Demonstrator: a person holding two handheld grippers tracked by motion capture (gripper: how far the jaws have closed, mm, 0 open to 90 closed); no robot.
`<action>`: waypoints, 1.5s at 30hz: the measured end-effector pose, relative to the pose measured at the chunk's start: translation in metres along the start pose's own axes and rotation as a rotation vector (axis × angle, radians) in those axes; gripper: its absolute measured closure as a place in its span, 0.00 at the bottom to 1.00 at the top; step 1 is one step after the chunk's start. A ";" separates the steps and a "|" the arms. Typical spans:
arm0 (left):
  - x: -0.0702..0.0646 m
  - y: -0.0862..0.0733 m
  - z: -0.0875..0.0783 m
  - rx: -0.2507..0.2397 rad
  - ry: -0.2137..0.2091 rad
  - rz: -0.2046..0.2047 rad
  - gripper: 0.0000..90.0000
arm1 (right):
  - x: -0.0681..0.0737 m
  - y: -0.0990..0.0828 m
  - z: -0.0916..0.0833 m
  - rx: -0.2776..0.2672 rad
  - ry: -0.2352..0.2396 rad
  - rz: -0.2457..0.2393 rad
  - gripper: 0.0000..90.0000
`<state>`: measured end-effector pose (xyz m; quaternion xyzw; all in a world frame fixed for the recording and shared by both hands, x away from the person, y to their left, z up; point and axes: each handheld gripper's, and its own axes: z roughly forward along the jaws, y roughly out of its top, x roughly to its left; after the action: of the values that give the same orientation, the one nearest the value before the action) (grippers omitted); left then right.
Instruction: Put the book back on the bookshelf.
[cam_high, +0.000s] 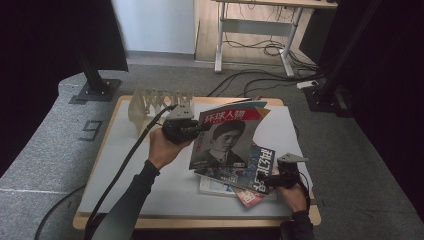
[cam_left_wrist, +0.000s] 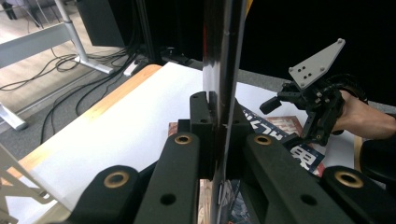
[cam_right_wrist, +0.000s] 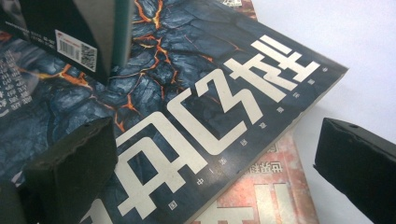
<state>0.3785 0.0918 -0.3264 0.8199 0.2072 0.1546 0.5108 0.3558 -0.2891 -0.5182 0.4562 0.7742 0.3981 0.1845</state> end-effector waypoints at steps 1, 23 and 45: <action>0.000 0.000 -0.001 0.003 0.002 -0.002 0.97 | -0.001 -0.001 0.000 -0.001 0.008 0.010 0.00; 0.013 -0.002 -0.037 0.015 0.063 -0.056 0.97 | -0.020 -0.013 0.009 -0.010 0.158 0.196 0.00; 0.028 -0.011 -0.086 -0.010 0.155 -0.107 0.97 | -0.020 -0.013 0.009 -0.009 0.161 0.199 0.00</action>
<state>0.3611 0.1767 -0.2979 0.7906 0.2889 0.1908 0.5051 0.3648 -0.3054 -0.5358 0.4966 0.7356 0.4531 0.0833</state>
